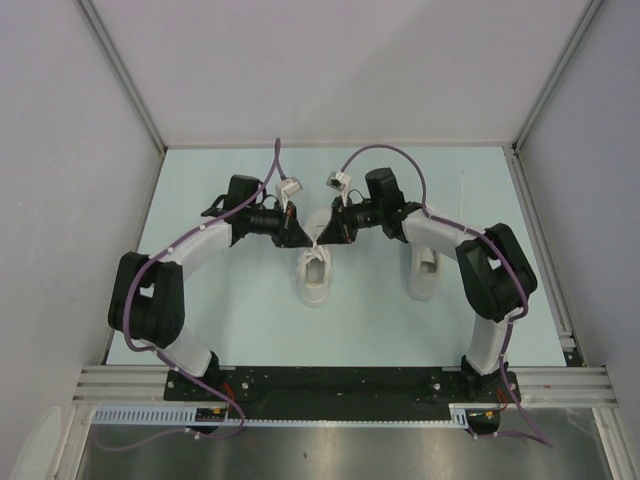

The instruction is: Tie the shoes

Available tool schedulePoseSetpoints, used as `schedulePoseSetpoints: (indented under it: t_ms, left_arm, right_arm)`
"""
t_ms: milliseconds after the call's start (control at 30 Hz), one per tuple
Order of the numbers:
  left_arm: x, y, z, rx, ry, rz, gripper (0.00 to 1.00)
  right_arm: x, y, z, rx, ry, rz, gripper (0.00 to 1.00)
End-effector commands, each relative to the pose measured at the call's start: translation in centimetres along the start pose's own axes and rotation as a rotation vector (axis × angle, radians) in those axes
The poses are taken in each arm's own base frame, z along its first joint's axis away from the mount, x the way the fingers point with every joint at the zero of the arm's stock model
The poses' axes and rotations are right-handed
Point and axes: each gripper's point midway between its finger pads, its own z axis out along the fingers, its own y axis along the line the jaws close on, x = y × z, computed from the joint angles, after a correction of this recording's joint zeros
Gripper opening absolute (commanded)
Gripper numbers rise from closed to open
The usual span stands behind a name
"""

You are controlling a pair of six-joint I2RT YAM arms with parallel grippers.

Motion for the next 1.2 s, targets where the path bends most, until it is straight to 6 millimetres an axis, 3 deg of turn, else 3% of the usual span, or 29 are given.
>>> schedulePoseSetpoints:
  t_ms: [0,133,367,700,1167]
  left_arm:
    - [-1.6,-0.7,-1.1,-0.001,-0.005,0.074,0.0]
    - [-1.5,-0.8,-1.1,0.009,0.009,0.091,0.0]
    - [-1.3,-0.5,-0.9,0.01,0.009,0.111,0.0]
    - [-1.5,-0.6,-0.8,0.016,0.004,0.12,0.0]
    - [-1.8,-0.9,-0.6,0.031,-0.005,0.125,0.0]
  right_arm:
    - [-3.2,0.4,-2.2,0.03,-0.055,-0.089,0.09]
    - [-3.2,0.3,-2.7,0.039,-0.053,-0.073,0.21]
    - [-4.8,0.4,-2.7,0.041,-0.107,-0.041,0.35]
    - [-4.3,2.1,-0.7,-0.023,-0.095,-0.016,0.37]
    - [-3.2,1.3,0.7,-0.027,-0.068,0.005,0.36]
